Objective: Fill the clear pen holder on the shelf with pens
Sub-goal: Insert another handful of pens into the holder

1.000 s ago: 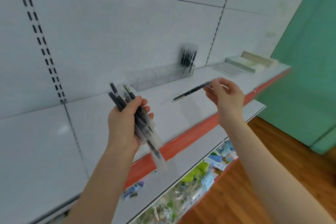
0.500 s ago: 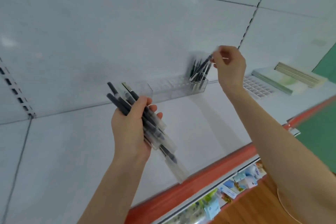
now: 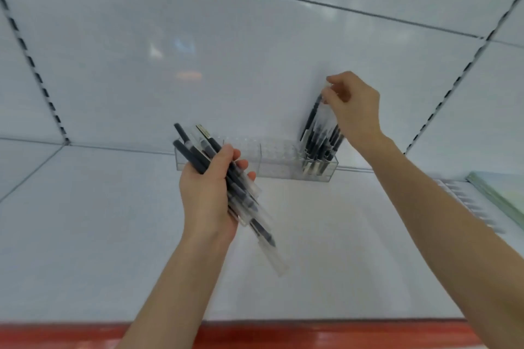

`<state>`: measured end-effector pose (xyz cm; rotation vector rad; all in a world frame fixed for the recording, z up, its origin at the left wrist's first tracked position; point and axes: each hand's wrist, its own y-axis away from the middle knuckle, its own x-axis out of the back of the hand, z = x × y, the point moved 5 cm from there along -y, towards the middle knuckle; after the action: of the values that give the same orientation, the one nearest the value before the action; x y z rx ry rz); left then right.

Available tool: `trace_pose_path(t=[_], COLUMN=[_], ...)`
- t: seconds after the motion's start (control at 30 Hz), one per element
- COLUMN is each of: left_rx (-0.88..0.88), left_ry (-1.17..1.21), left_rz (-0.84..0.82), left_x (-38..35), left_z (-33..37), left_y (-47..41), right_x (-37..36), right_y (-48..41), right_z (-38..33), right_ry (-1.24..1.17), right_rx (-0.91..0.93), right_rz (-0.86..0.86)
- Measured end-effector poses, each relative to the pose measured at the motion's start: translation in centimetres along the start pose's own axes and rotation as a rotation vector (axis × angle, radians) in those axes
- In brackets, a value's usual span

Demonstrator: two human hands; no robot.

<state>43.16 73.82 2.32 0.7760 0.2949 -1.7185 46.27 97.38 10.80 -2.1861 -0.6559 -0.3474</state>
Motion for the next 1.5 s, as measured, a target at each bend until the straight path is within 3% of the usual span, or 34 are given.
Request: trace_pose_path(t=[0.27,0.63,0.83,0.93,1.0,1.1,1.2,1.5], left_rx=[-0.060,-0.068,-0.058,-0.059,-0.070,-0.107,-0.133,-0.206], left_ry=[-0.012,-0.019,-0.021,-0.002,0.035,0.079,0.095,0.105], left_rz=[0.036,-0.027,-0.037,-0.045,-0.045,-0.036,-0.030,0.006], left_x=[-1.6,-3.0,-2.8,-2.7,-2.7,-2.7,-2.6,-1.8], left_z=[-1.1,-0.8,-0.4,-0.1,0.2,0.5,0.6,0.5], left_y=[0.8,0.2,-0.2,-0.6,-0.8,-1.2,-1.4,-1.8], right_x=[-0.2,-2.2,-2.5,-1.1,-0.1,-0.6,-1.7,-1.8], right_y=[-1.4,-1.4,-1.2,1.0,3.6,8.5,11.9,13.0], right_z=[0.6,1.4,1.1,-1.3,-2.8,-4.8,-6.0,-6.4], right_ry=[0.061,0.439,0.486,0.299,0.037,-0.218,-0.241,-0.273], right_rx=[0.083,0.192,0.158,0.134,-0.012,-0.204,-0.218,-0.211], right_rz=[-0.156,-0.273,-0.368,-0.234,-0.221,-0.535,-0.775,-0.741])
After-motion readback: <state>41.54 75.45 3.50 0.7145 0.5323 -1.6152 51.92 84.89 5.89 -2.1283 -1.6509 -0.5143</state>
